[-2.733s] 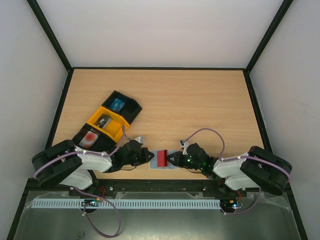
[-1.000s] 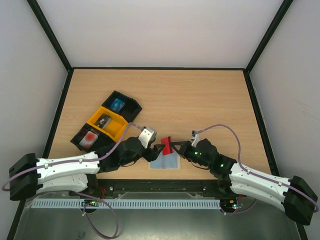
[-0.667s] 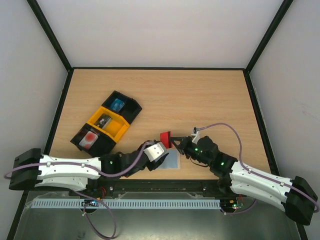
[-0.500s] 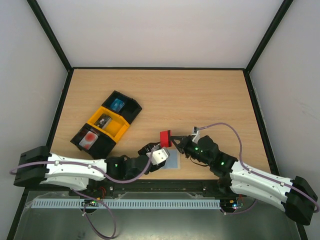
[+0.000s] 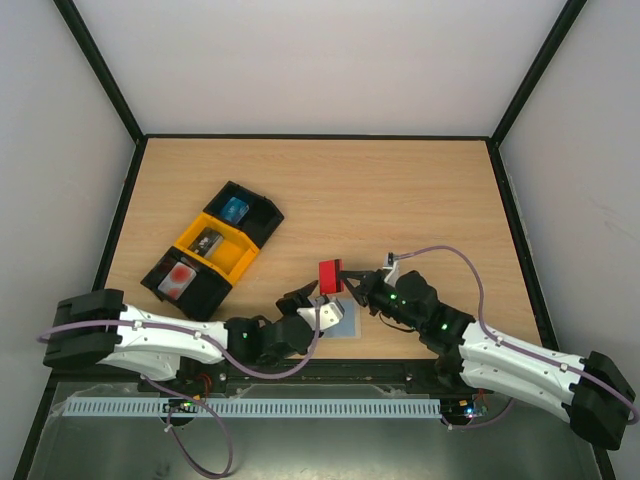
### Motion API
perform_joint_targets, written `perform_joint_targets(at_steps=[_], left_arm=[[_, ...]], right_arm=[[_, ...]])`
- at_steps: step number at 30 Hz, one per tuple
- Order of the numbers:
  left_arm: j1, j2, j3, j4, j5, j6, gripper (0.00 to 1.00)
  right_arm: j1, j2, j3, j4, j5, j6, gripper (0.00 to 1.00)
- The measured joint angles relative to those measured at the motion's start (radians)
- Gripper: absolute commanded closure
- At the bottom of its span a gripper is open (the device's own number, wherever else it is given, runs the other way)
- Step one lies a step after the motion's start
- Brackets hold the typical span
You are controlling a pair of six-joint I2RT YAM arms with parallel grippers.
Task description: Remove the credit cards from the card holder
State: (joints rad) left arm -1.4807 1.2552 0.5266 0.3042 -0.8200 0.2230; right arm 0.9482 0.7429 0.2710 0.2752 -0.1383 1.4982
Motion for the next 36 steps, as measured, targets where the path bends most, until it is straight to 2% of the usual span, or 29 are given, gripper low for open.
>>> perform_joint_targets(at_steps=[4, 6, 10, 13, 18, 19, 22, 25, 32, 36], left_arm=[[-0.013, 0.039, 0.001, 0.042, -0.023, 0.031, 0.51], [-0.022, 0.064, 0.002, 0.062, -0.035, 0.048, 0.56], [-0.032, 0.096, 0.01, 0.084, -0.061, 0.072, 0.81], [-0.035, 0.1, 0.015, 0.101, -0.08, 0.083, 0.94], [-0.037, 0.099, 0.017, 0.108, -0.099, 0.082, 0.98], [-0.037, 0.097, 0.017, 0.105, -0.098, 0.077, 0.97], [-0.032, 0.082, 0.017, 0.085, -0.082, 0.041, 0.97], [-0.01, 0.056, 0.017, 0.055, -0.05, -0.024, 0.98], [0.111, -0.056, 0.017, -0.058, 0.136, -0.231, 0.97], [0.249, -0.161, 0.016, -0.131, 0.271, -0.401, 0.97]], right_arm=[[0.0, 0.01, 0.0, 0.014, -0.001, 0.006, 0.98], [0.0, 0.016, 0.0, 0.022, -0.003, 0.006, 0.98], [0.0, 0.024, 0.0, 0.024, -0.008, 0.006, 0.98], [0.0, 0.025, 0.0, 0.024, -0.012, 0.006, 0.98], [-0.002, 0.026, -0.005, 0.034, -0.012, 0.009, 0.98], [-0.002, 0.028, -0.007, 0.038, -0.013, 0.009, 0.95], [-0.002, 0.032, -0.01, 0.048, -0.014, 0.004, 0.75], [-0.003, 0.032, -0.013, 0.056, -0.021, -0.017, 0.61], [-0.003, -0.003, -0.033, 0.078, -0.047, -0.087, 0.2], [-0.003, -0.044, -0.056, 0.069, -0.049, -0.114, 0.11]])
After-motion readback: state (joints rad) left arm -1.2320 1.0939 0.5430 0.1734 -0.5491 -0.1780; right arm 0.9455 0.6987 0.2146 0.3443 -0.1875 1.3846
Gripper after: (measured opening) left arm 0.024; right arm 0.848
